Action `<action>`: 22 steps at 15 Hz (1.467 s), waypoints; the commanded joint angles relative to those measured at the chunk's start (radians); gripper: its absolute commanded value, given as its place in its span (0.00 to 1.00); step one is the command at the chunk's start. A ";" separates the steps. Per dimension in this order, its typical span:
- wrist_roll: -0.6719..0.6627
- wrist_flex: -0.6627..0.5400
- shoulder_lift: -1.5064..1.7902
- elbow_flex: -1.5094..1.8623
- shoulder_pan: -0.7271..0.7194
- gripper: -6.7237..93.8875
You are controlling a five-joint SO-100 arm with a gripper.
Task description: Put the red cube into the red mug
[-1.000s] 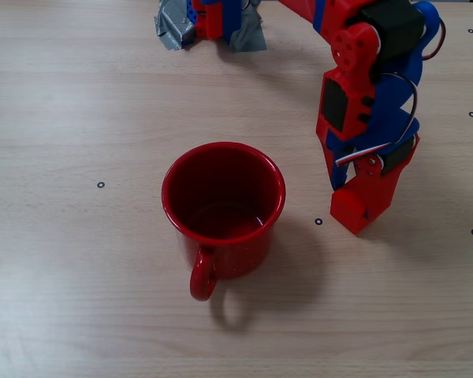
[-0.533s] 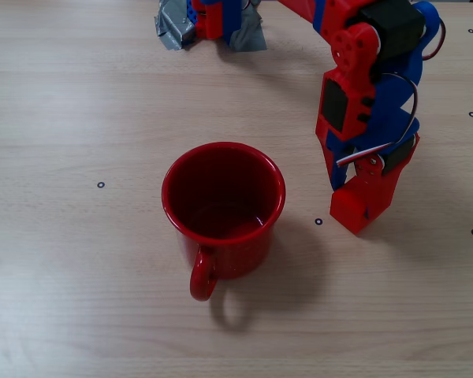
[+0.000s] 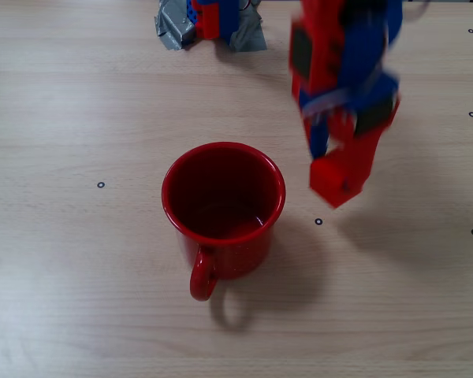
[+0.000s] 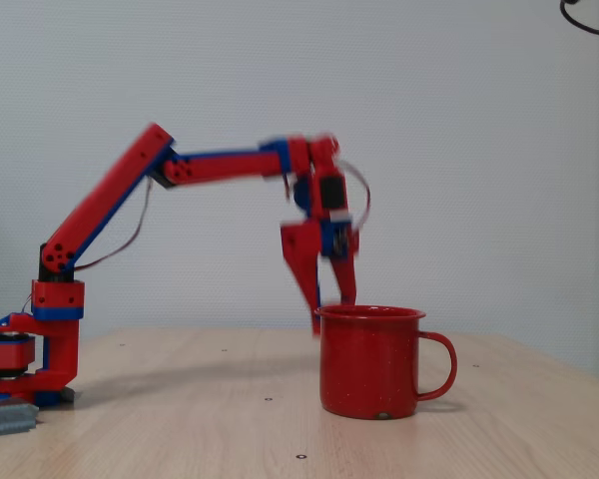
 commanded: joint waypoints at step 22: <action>0.140 -0.566 0.850 0.885 0.305 0.07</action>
